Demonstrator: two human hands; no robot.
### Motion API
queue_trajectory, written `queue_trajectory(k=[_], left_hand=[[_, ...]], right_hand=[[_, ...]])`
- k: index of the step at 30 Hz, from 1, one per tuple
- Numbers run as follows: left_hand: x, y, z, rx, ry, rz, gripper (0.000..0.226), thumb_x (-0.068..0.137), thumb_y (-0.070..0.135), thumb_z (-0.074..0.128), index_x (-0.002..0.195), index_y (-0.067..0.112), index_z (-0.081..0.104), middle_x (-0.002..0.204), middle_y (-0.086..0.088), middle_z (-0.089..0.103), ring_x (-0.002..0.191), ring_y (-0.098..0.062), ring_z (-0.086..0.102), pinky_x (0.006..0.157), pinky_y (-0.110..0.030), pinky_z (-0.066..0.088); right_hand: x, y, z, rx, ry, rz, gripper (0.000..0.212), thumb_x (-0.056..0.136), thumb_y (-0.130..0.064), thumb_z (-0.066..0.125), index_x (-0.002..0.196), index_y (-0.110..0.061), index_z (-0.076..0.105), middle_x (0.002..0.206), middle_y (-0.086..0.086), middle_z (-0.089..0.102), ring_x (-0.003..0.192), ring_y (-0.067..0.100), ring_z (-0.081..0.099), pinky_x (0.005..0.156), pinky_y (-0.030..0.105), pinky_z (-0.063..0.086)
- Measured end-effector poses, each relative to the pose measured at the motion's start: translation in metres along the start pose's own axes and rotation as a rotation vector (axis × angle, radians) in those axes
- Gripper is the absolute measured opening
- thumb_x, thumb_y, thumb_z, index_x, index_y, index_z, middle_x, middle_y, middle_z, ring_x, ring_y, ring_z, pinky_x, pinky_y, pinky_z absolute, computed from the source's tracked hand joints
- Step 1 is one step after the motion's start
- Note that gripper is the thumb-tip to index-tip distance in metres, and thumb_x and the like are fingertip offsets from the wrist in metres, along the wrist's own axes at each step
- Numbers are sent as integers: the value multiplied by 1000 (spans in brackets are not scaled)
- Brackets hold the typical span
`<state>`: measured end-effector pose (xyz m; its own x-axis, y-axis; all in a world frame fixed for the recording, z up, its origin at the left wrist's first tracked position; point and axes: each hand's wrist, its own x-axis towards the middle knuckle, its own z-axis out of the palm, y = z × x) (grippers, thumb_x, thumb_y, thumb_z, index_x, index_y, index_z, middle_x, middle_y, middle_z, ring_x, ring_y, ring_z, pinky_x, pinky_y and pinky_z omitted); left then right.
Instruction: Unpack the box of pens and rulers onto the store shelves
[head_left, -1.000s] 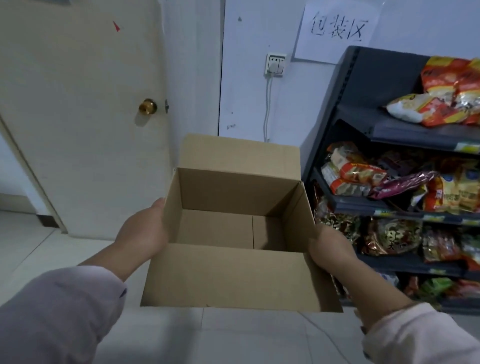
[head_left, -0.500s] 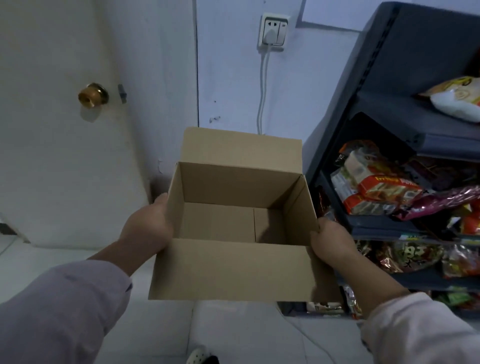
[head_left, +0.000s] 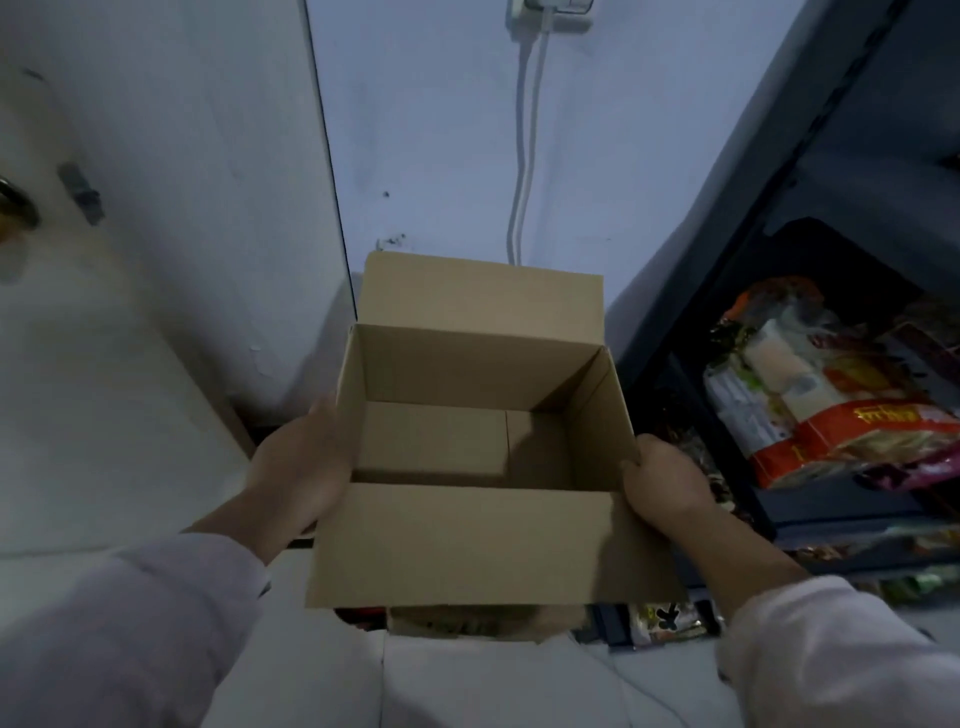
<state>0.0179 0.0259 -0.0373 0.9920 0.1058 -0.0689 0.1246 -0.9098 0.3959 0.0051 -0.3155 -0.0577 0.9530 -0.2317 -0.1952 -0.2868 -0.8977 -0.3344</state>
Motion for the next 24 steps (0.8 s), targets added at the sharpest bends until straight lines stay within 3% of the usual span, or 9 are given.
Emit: queue_trajectory(k=[5, 11, 15, 18, 24], left_hand=[[28, 5, 13, -17, -31, -25, 38, 94, 23, 32, 132, 24, 32, 91, -3, 59, 78, -26, 55, 69, -38, 49], [44, 15, 30, 29, -15, -67, 40, 92, 13, 38, 131, 20, 35, 76, 1, 50, 71, -26, 49, 64, -36, 42], [49, 18, 35, 88, 15, -82, 42, 93, 16, 39, 134, 21, 34, 83, -6, 57, 71, -29, 52, 65, -38, 45], [48, 17, 31, 82, -33, -113, 46, 94, 22, 44, 138, 24, 32, 99, -10, 62, 85, -33, 58, 73, -38, 48], [35, 34, 18, 116, 11, -178, 48, 93, 34, 51, 135, 17, 35, 123, -17, 54, 104, -37, 55, 82, -45, 47]], right_hand=[[33, 1, 12, 20, -14, 24, 11, 95, -19, 47, 91, -10, 52, 84, 9, 58, 80, 27, 56, 71, 35, 48], [63, 7, 11, 44, -51, -1, 14, 95, -20, 45, 83, -12, 48, 84, 10, 57, 79, 28, 56, 69, 36, 47], [75, 7, 10, 25, -64, -5, 8, 94, -16, 44, 90, -10, 47, 87, 11, 57, 81, 29, 56, 68, 35, 46], [76, 8, 7, 20, -113, 2, 10, 95, -19, 43, 97, -11, 47, 91, 10, 57, 82, 27, 56, 66, 33, 45], [80, 8, -11, -69, -157, 7, 36, 95, -35, 46, 119, -8, 50, 114, 14, 60, 99, 30, 58, 70, 31, 40]])
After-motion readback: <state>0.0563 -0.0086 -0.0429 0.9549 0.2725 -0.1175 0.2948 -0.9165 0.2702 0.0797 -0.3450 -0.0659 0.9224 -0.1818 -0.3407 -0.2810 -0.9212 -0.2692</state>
